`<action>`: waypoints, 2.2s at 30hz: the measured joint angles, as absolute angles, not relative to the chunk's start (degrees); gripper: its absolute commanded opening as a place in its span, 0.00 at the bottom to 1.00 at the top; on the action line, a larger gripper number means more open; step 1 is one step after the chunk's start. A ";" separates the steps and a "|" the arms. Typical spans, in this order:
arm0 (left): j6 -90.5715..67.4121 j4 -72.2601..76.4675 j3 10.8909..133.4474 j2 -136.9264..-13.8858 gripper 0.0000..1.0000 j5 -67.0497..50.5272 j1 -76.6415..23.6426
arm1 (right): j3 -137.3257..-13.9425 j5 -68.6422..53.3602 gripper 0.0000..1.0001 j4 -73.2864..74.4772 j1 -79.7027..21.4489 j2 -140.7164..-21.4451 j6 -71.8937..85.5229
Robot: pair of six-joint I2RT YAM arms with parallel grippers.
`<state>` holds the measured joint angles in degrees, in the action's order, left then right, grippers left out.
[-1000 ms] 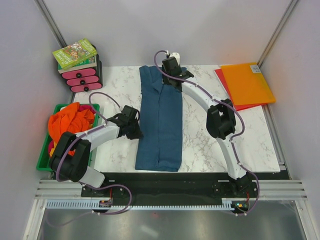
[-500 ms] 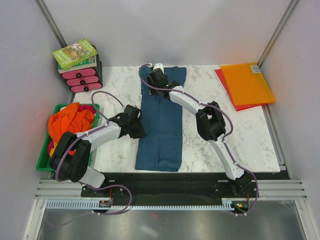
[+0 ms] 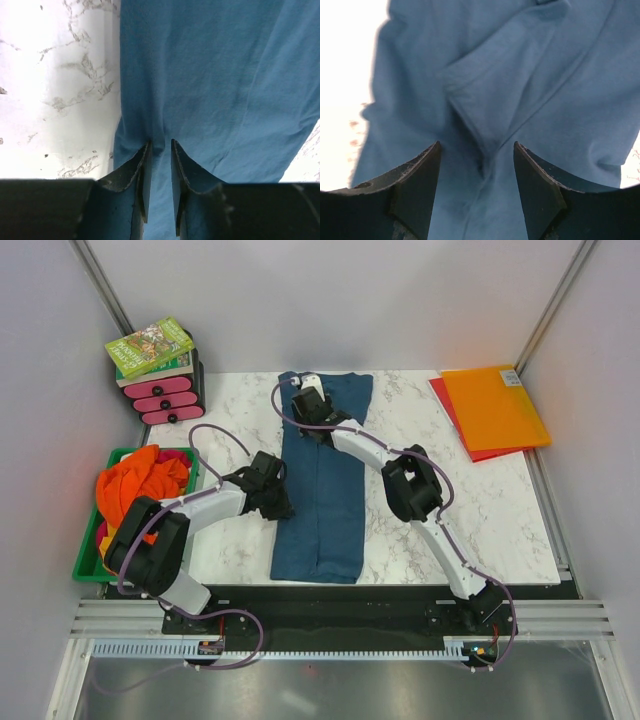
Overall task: Fold and stack the t-shirts
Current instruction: Grab the bottom of the folded rectangular tshirt with both arms
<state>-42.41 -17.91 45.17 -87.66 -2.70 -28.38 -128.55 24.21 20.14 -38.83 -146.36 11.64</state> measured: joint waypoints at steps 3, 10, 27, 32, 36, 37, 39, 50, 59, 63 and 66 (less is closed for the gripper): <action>-42.63 -17.91 45.17 -88.66 0.28 -3.16 -28.42 | -128.86 26.06 0.66 20.05 -38.37 -148.05 11.07; -42.76 -17.89 45.28 -88.88 0.27 -3.16 -29.02 | -128.84 28.99 0.63 17.89 -38.00 -148.94 11.14; -43.72 -17.80 45.36 -89.25 0.27 -3.11 -29.39 | -117.47 30.17 0.64 12.01 -34.28 -143.92 22.90; -44.10 -17.80 45.56 -89.54 0.26 -3.20 -29.39 | -111.02 28.34 0.62 8.67 -33.04 -139.65 25.76; -44.29 -17.80 45.60 -89.65 0.26 -3.27 -29.39 | -111.04 27.97 0.55 7.05 -32.47 -139.44 26.04; -44.31 -17.80 45.60 -89.65 0.26 -3.27 -29.39 | -111.13 27.86 0.51 6.96 -32.38 -139.44 26.13; -44.31 -17.80 45.60 -89.65 0.25 -3.27 -29.39 | -111.15 27.46 0.39 6.92 -32.25 -139.44 26.35; -44.36 -17.80 45.63 -89.65 0.25 -3.36 -29.39 | -106.52 26.79 0.48 7.16 -30.65 -136.64 33.08; -44.75 -17.82 45.80 -89.86 0.25 -3.62 -29.39 | -93.67 23.38 0.70 2.90 -27.88 -127.28 38.83; -44.80 -17.82 45.80 -89.89 0.25 -3.64 -29.41 | -95.81 20.91 0.67 0.97 -28.03 -125.89 37.01; -44.80 -17.82 45.82 -89.89 0.25 -3.64 -29.41 | -103.00 17.47 0.31 2.42 -28.40 -126.76 35.24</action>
